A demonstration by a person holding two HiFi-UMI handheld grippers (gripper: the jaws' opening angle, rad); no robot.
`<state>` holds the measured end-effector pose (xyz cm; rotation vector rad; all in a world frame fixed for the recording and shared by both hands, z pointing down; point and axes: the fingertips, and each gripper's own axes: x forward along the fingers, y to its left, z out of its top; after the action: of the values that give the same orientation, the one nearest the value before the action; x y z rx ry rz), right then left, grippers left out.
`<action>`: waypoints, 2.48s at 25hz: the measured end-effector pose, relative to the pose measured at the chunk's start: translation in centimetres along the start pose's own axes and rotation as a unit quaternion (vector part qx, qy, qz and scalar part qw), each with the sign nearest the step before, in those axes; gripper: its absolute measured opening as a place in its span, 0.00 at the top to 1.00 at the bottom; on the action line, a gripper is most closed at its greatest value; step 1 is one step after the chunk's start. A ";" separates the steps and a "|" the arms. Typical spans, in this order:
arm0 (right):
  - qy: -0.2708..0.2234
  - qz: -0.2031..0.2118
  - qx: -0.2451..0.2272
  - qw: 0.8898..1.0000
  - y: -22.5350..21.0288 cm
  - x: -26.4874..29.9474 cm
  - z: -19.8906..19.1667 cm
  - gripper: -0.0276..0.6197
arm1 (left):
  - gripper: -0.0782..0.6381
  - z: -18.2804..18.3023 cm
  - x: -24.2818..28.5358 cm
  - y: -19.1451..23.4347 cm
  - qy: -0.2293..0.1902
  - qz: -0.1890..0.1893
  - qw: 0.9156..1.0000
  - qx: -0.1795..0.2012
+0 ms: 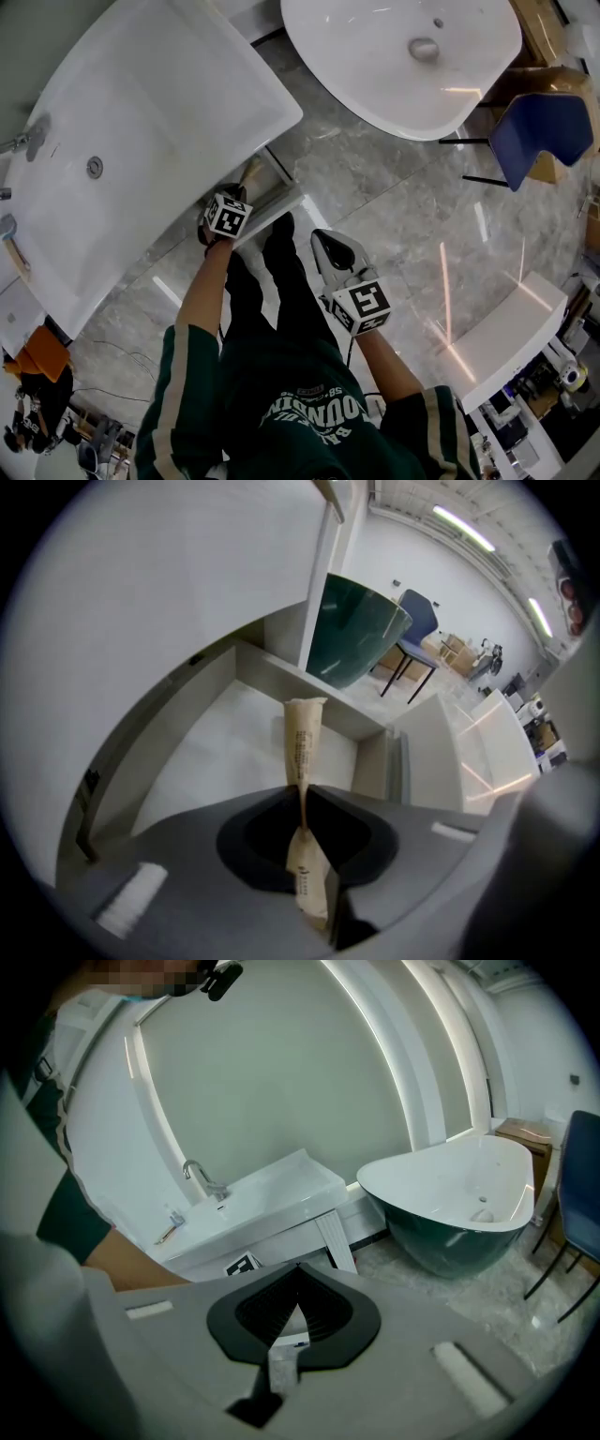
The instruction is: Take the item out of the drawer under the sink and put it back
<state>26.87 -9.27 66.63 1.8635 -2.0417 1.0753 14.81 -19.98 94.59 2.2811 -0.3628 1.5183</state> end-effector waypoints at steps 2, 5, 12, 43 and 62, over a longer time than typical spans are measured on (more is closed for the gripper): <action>0.003 0.001 0.002 1.000 -0.1 0.2 -0.2 0.95 | 0.82 -0.2 0.7 0.2 0.005 0.004 1.000 -0.011; 0.007 0.002 0.007 1.000 -0.1 0.6 -0.7 0.95 | 0.82 -0.5 1.6 0.9 0.011 0.011 1.000 -0.024; 0.014 -0.003 0.017 1.000 -0.4 0.5 -1.4 0.95 | 0.82 -0.1 2.9 1.4 0.014 0.014 0.999 -0.043; -0.023 0.098 -0.072 0.992 21.3 0.8 1.4 0.95 | 0.82 -8.7 -27.4 -2.2 -0.207 0.021 0.975 -0.078; -0.146 0.193 -0.219 0.945 43.8 -0.5 12.0 0.95 | 0.82 -15.4 -58.0 6.7 -0.420 0.177 0.887 -0.074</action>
<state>-9.39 -18.02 40.80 1.5018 -2.6217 0.3560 -22.98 -18.75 47.54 2.7237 -1.1298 0.4838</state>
